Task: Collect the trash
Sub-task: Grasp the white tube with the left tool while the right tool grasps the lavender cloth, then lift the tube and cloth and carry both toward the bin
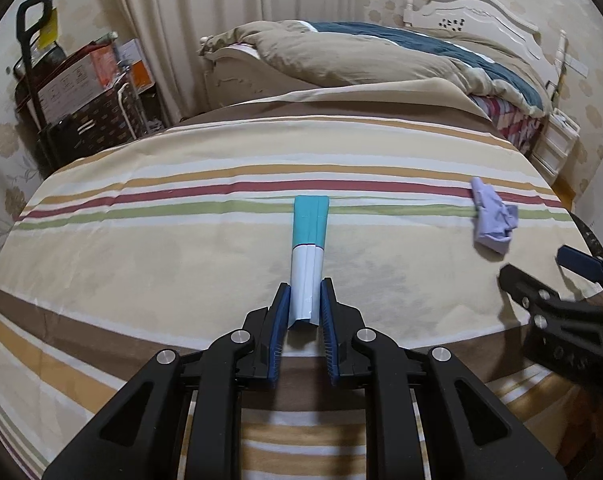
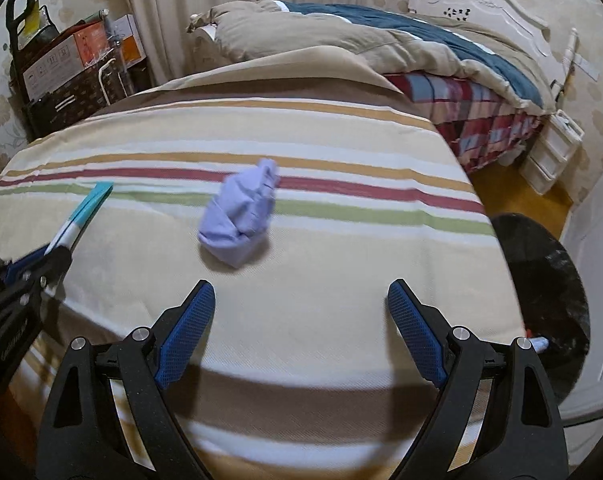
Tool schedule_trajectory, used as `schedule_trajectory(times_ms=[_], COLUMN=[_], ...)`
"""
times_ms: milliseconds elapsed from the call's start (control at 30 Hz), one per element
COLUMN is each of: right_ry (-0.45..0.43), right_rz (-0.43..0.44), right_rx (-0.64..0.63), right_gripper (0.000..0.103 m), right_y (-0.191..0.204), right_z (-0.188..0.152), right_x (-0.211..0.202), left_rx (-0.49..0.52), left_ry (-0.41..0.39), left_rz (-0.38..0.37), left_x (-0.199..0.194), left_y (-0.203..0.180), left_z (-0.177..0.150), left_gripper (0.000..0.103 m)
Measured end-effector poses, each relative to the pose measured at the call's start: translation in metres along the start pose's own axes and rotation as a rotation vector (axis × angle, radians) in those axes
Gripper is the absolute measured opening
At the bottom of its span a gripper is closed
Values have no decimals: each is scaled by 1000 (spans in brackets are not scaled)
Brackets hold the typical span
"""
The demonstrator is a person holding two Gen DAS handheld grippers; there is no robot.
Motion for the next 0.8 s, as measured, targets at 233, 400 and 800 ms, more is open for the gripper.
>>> schedule_trajectory(times_ms=[233,400,800], right_ry=[0,-16,-33], right_rz=[21,22,60], right_rx=[-4,10,17], right_gripper=[83,65,38], right_y=[18,22,21], right_z=[19,29,24], right_x=[14,19,11], left_rx=[-31,-33,-34], left_ry=[-2,-3,-4], left_rz=[-1,-2,0], left_x=[-1,-1,-3], left_y=[14,14,14], left_z=[-1,-1,-2], left_gripper=[19,19,18])
Point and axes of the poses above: each gripper's, at about its wrist camera, not at the fingertips, and x roughly the way its jaws point, y to its left, z to its top, the point moved 4 cm from there along x, roughly the way its jaws point
